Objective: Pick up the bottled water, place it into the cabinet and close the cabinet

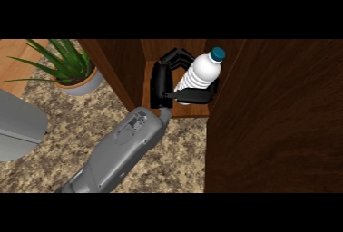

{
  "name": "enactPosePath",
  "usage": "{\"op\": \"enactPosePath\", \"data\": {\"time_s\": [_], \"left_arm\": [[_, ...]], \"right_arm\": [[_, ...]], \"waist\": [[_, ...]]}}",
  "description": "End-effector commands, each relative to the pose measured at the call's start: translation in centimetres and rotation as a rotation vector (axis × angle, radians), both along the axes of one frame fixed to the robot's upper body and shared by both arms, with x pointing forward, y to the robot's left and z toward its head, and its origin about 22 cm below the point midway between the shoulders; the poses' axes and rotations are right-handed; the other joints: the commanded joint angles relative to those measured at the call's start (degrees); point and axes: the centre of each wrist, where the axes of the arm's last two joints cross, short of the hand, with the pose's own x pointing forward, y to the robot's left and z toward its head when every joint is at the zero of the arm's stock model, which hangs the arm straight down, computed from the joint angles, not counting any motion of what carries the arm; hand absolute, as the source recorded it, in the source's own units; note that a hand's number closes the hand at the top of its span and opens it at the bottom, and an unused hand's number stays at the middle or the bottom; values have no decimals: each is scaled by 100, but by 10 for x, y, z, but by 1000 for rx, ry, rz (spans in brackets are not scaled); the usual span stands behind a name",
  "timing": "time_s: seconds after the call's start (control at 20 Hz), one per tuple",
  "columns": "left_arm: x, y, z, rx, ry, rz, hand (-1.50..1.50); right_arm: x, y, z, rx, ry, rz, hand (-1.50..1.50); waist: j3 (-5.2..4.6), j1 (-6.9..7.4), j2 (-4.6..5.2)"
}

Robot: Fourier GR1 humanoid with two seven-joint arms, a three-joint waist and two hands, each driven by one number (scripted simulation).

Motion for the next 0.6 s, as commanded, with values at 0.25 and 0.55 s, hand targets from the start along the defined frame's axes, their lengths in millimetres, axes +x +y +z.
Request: {"op": "enactPosePath", "data": {"time_s": [0.25, 0.55], "left_arm": [[31, 28, -25, -49, 33, 95, 150], [49, 35, -31, 67, -5, 121, 150]], "right_arm": [[4, -3, 10, 96, -45, 26, -150], [3, -1, 11, 78, -58, 45, -150]], "waist": [[-2, -81, 37], [0, -102, 28]]}}
